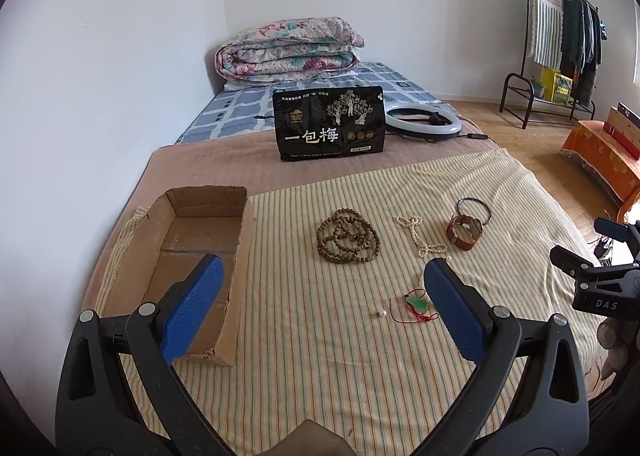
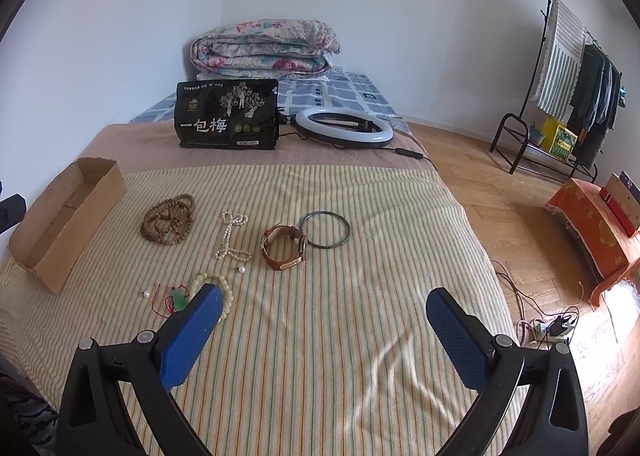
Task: Organize jewelry
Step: 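Move both tools toward the jewelry on the striped cloth, then grasp the brown bead necklace with the left tool while the right tool grasps the leather watch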
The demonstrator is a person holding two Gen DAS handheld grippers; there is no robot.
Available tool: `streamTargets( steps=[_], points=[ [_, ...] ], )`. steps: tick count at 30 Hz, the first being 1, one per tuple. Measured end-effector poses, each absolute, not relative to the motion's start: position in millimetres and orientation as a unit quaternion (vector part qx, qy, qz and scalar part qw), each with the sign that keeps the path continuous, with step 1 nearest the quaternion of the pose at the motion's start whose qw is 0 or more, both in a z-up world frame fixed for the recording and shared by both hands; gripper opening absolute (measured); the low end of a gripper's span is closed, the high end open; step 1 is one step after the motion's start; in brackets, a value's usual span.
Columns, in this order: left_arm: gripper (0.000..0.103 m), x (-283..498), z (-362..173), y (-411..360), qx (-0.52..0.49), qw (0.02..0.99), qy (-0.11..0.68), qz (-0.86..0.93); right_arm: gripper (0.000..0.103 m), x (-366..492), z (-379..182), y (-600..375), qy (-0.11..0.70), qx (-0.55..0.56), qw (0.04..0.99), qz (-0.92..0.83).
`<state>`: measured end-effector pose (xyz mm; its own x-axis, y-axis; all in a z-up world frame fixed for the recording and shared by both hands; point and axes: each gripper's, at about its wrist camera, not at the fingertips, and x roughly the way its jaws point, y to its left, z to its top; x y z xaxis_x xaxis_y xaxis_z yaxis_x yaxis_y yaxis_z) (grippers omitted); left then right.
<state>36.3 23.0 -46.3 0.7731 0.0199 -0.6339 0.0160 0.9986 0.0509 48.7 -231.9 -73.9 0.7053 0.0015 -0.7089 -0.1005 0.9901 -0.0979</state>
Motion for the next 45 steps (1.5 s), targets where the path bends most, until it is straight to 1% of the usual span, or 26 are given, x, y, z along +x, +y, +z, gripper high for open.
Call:
streamTargets(
  steps=[4, 6, 10, 12, 14, 16, 17, 18, 19, 21, 24, 28, 30, 32, 39, 45],
  points=[
    [0.102, 45.0, -49.0, 24.9, 0.016, 0.937, 0.348, -0.014, 0.098, 59.3, -80.5, -240.1, 0.403, -0.042, 0.913, 0.045],
    [0.094, 50.7, -48.0, 25.6, 0.015, 0.936, 0.350, -0.018, 0.095, 67.2, -82.0, -244.0, 0.414, -0.030, 0.909, 0.044],
    [0.091, 64.8, -47.8, 30.5, 0.010, 0.932, 0.361, -0.025, 0.091, 83.2, -81.8, -248.9, 0.425, -0.027, 0.904, 0.043],
    [0.083, 73.4, -49.1, 35.2, 0.002, 0.928, 0.370, -0.026, 0.091, 89.9, -80.7, -249.2, 0.427, -0.028, 0.903, 0.045],
    [0.080, 84.7, -51.3, 40.5, -0.013, 0.921, 0.387, -0.033, 0.088, 97.9, -80.1, -248.5, 0.432, -0.024, 0.900, 0.049],
    [0.079, 97.3, -54.2, 44.4, -0.030, 0.912, 0.406, -0.045, 0.086, 107.5, -79.8, -247.1, 0.439, -0.015, 0.897, 0.055],
    [0.075, 103.1, -55.4, 45.7, -0.034, 0.909, 0.413, -0.044, 0.083, 113.9, -79.6, -246.7, 0.442, -0.011, 0.895, 0.058],
    [0.068, 108.6, -56.4, 45.5, -0.037, 0.906, 0.420, -0.045, 0.082, 118.9, -80.3, -245.1, 0.443, -0.010, 0.894, 0.062],
    [0.066, 114.0, -57.2, 44.6, -0.039, 0.902, 0.428, -0.050, 0.081, 123.6, -81.4, -243.4, 0.444, -0.011, 0.894, 0.063],
    [0.065, 122.9, -59.0, 41.5, -0.038, 0.897, 0.436, -0.056, 0.081, 130.9, -85.6, -239.8, 0.447, -0.012, 0.892, 0.067],
    [0.065, 134.6, -66.3, 34.0, -0.024, 0.893, 0.445, -0.061, 0.077, 142.9, -97.7, -235.6, 0.459, -0.010, 0.885, 0.072],
    [0.065, 152.3, -84.7, 28.0, -0.035, 0.880, 0.469, -0.063, 0.065, 157.9, -122.2, -244.1, 0.498, 0.037, 0.863, 0.077],
    [0.062, 161.5, -93.9, 25.3, -0.041, 0.872, 0.483, -0.066, 0.062, 162.0, -132.4, -252.1, 0.513, 0.067, 0.852, 0.078],
    [0.061, 169.5, -102.5, 22.6, -0.046, 0.866, 0.493, -0.067, 0.062, 163.9, -138.1, -256.4, 0.517, 0.076, 0.849, 0.074],
    [0.061, 198.5, -132.3, 12.8, -0.032, 0.858, 0.511, -0.048, 0.061, 174.6, -137.4, -247.7, 0.509, 0.047, 0.856, 0.080],
    [0.061, 222.0, -160.6, 22.3, -0.036, 0.843, 0.536, -0.031, 0.061, 185.5, -144.9, -237.6, 0.517, 0.036, 0.850, 0.089]
  ],
)
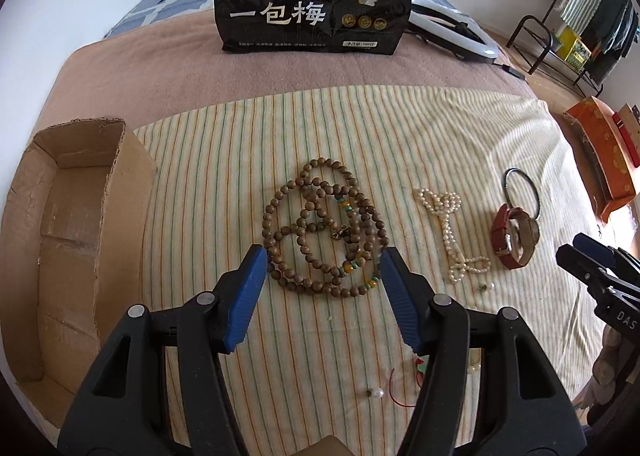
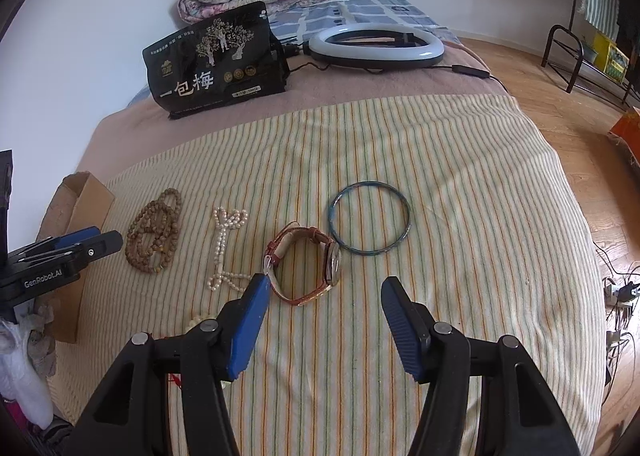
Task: Organize jewelry
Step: 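Grasp the brown bead necklace with the left tool while the right tool grasps the leather watch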
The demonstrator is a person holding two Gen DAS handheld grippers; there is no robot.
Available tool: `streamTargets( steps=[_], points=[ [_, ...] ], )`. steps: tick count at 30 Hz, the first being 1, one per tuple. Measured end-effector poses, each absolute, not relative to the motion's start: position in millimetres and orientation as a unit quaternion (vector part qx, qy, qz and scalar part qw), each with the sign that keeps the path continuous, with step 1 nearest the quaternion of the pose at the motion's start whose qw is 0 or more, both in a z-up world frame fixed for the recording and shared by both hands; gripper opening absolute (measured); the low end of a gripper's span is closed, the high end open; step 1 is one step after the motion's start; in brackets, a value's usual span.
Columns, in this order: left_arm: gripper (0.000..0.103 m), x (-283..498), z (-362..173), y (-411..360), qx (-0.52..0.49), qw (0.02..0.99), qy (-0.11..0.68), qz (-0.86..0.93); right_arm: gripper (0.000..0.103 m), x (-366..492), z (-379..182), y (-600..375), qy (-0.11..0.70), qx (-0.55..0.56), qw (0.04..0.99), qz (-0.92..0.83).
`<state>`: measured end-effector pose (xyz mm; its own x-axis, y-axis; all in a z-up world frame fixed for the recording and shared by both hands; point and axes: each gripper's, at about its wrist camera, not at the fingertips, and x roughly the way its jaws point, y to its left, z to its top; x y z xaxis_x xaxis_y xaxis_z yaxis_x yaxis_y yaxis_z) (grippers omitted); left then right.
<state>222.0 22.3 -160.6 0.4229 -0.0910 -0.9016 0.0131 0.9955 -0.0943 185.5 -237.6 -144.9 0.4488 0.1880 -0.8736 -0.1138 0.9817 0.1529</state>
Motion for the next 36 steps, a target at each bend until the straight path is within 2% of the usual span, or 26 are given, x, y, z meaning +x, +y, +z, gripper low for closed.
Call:
streamTargets(
  steps=[7, 9, 11, 12, 13, 15, 25, 28, 30, 34, 36],
  points=[
    [0.061, 240.7, -177.6, 28.4, -0.057, 0.835, 0.546, -0.032, 0.061, 191.2, -156.9, -235.2, 0.529, 0.039, 0.844, 0.081],
    [0.061, 243.7, -181.5, 32.0, -0.078, 0.827, 0.555, -0.037, 0.064, 192.5, -159.1, -233.9, 0.531, 0.040, 0.842, 0.084],
    [0.062, 245.0, -183.6, 32.8, -0.082, 0.822, 0.562, -0.036, 0.074, 193.1, -160.6, -233.4, 0.530, 0.042, 0.842, 0.086],
    [0.062, 244.8, -184.1, 31.7, -0.077, 0.823, 0.562, -0.035, 0.075, 193.5, -161.1, -233.3, 0.530, 0.043, 0.843, 0.087],
    [0.064, 245.1, -185.5, 29.9, -0.068, 0.823, 0.563, -0.036, 0.075, 194.0, -161.5, -233.0, 0.529, 0.043, 0.843, 0.088],
    [0.074, 246.4, -189.3, 26.3, -0.052, 0.823, 0.566, -0.028, 0.075, 195.8, -162.7, -231.5, 0.531, 0.042, 0.842, 0.089],
    [0.074, 254.8, -209.4, 22.8, -0.035, 0.824, 0.566, -0.007, 0.075, 205.9, -171.3, -224.2, 0.543, 0.035, 0.835, 0.084],
    [0.065, 253.9, -210.8, 22.2, -0.026, 0.826, 0.563, 0.001, 0.075, 210.0, -177.4, -226.1, 0.550, 0.044, 0.830, 0.079],
    [0.054, 254.0, -209.9, 23.3, -0.027, 0.828, 0.561, 0.002, 0.074, 212.6, -183.1, -228.5, 0.554, 0.052, 0.827, 0.076],
    [0.034, 254.7, -208.2, 30.5, -0.036, 0.829, 0.558, 0.007, 0.060, 217.5, -193.8, -230.4, 0.563, 0.058, 0.822, 0.070],
    [0.021, 255.9, -208.4, 31.3, -0.036, 0.830, 0.556, 0.007, 0.053, 218.5, -199.0, -229.3, 0.568, 0.054, 0.819, 0.067]
  ],
)
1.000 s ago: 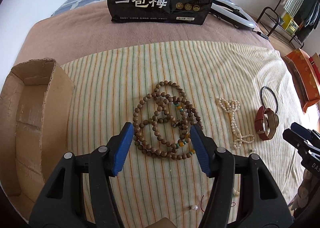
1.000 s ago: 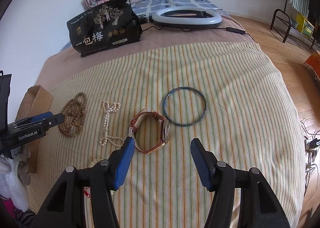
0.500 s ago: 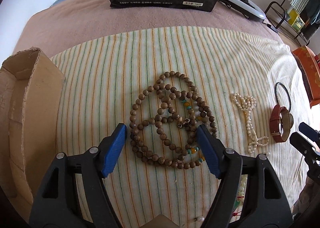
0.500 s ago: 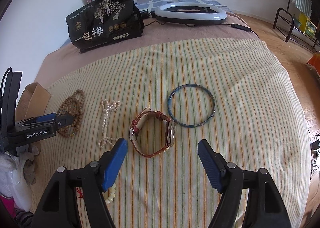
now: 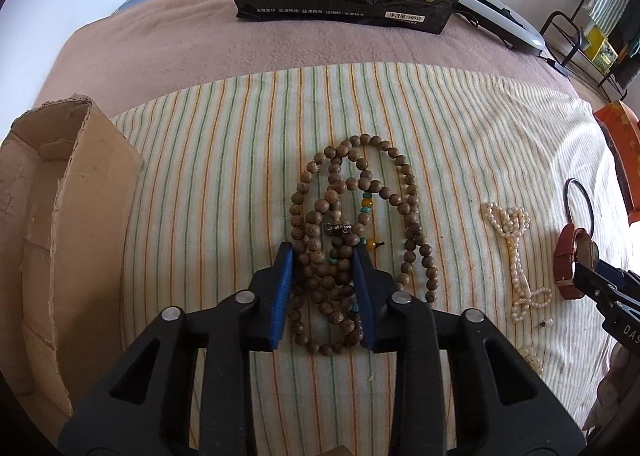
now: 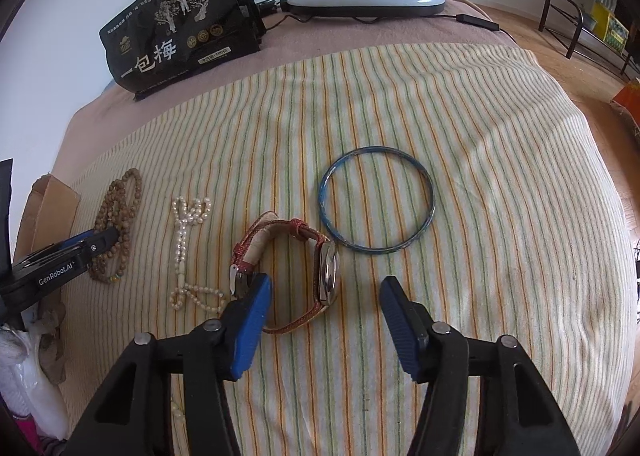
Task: Organize jewelry
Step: 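Grasp the brown bead necklace with the left tool while the right tool grasps the leather watch, then lift and carry the necklace and watch with both tools over the cardboard box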
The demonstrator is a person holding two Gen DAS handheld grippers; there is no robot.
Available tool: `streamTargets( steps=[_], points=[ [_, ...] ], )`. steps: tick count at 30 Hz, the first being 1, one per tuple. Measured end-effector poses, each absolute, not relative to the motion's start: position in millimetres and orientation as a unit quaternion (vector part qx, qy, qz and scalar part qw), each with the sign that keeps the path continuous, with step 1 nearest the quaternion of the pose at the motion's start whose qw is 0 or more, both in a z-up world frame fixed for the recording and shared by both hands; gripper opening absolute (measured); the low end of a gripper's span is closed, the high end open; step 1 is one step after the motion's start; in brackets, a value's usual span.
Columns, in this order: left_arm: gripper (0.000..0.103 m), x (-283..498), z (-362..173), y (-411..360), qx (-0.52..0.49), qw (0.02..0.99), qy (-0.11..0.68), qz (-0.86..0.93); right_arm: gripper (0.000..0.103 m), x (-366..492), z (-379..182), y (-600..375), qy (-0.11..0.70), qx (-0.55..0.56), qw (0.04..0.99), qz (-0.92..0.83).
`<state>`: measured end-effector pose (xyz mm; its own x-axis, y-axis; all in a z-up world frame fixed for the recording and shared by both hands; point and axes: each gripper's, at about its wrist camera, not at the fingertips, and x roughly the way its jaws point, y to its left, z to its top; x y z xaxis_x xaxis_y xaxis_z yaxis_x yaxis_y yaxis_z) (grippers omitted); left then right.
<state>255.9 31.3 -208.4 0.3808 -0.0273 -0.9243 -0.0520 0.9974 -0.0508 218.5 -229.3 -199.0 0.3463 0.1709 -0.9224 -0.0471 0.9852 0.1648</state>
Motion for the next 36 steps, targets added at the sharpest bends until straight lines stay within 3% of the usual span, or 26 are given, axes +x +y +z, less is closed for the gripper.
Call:
streamTargets(
  steps=[3, 7, 8, 13, 14, 36],
  points=[
    [0.012, 255.8, -207.8, 32.4, -0.035, 0.831, 0.555, 0.007, 0.039, 218.6, -202.2, -226.1, 0.569, 0.038, 0.819, 0.060],
    [0.011, 256.7, -205.0, 34.6, -0.043, 0.831, 0.554, 0.005, 0.015, 217.3, -200.9, -224.0, 0.568, 0.025, 0.820, 0.067],
    [0.010, 256.7, -204.0, 34.8, -0.044, 0.832, 0.553, 0.005, 0.014, 216.7, -200.4, -224.7, 0.568, 0.028, 0.820, 0.070],
    [0.009, 254.0, -191.6, 36.9, -0.057, 0.839, 0.541, 0.000, 0.011, 215.2, -194.4, -228.3, 0.561, 0.042, 0.823, 0.080],
    [0.004, 253.1, -187.2, 37.6, -0.060, 0.842, 0.536, -0.002, 0.011, 214.5, -191.7, -229.0, 0.558, 0.044, 0.825, 0.082],
    [0.004, 213.1, -77.6, 44.1, -0.123, 0.895, 0.427, -0.039, 0.011, 194.2, -119.3, -220.6, 0.476, 0.029, 0.873, 0.100]
  ],
)
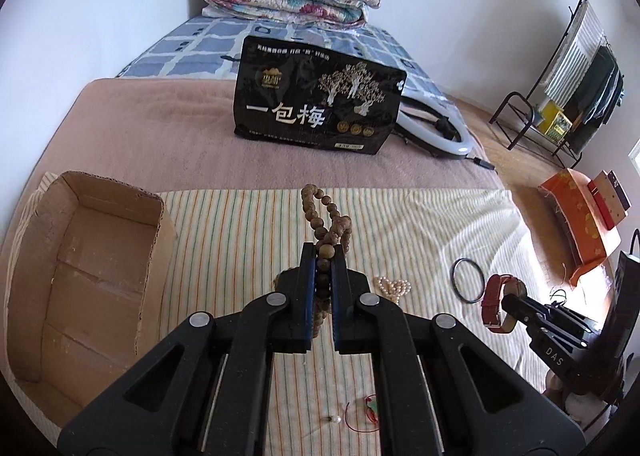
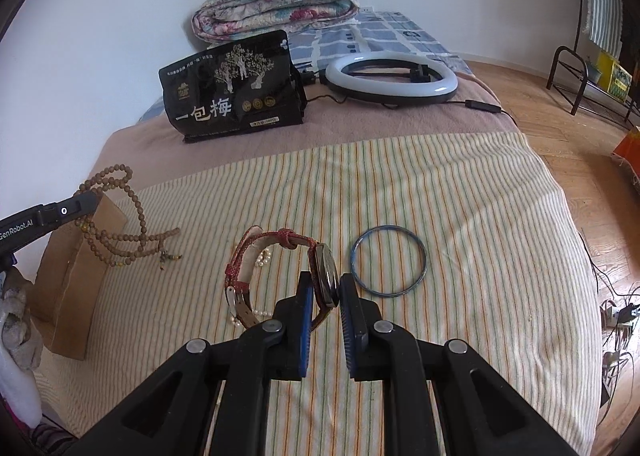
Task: Organize jewelry
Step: 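Lift and carry the necklace and watch with both tools over the cardboard box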
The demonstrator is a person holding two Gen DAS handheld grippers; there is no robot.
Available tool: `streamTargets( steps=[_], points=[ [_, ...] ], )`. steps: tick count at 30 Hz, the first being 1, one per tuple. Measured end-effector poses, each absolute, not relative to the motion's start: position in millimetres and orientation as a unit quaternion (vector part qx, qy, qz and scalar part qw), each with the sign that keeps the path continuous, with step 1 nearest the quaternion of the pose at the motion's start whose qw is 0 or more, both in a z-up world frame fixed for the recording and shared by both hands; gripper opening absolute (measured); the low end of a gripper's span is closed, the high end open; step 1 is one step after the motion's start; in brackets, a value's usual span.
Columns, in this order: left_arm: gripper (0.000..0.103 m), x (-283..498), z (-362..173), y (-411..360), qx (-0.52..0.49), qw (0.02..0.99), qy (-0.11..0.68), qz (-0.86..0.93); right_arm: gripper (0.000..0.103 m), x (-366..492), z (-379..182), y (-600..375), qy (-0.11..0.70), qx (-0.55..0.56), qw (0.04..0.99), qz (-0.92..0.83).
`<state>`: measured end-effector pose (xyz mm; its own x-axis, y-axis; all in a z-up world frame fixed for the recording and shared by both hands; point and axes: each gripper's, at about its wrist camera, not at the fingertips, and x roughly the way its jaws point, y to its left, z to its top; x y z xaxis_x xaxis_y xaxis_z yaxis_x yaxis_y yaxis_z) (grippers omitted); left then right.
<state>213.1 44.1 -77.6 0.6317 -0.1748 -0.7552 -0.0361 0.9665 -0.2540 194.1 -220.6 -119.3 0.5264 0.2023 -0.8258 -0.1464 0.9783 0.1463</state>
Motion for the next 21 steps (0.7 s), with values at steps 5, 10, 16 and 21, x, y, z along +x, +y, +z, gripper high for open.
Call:
streamTargets(
  steps=[5, 10, 16, 21],
  points=[
    [0.004, 195.1, -50.5, 47.1, -0.133, 0.906, 0.398, -0.051, 0.011, 184.0, -100.5, -216.9, 0.458, 0.026, 0.883, 0.103],
    [0.004, 175.4, -27.1, 49.7, -0.131, 0.918, 0.370, -0.059, 0.011, 173.7, -82.5, -209.8, 0.440, 0.024, 0.891, 0.111],
    [0.004, 148.5, -0.8, 64.0, -0.143, 0.929, 0.335, -0.063, 0.011, 163.3, -64.0, -193.4, 0.423, 0.028, 0.896, 0.129],
    [0.004, 131.2, 13.6, 85.1, -0.158, 0.934, 0.315, -0.058, 0.011, 155.0, -50.4, -171.8, 0.404, 0.023, 0.902, 0.149]
  ],
)
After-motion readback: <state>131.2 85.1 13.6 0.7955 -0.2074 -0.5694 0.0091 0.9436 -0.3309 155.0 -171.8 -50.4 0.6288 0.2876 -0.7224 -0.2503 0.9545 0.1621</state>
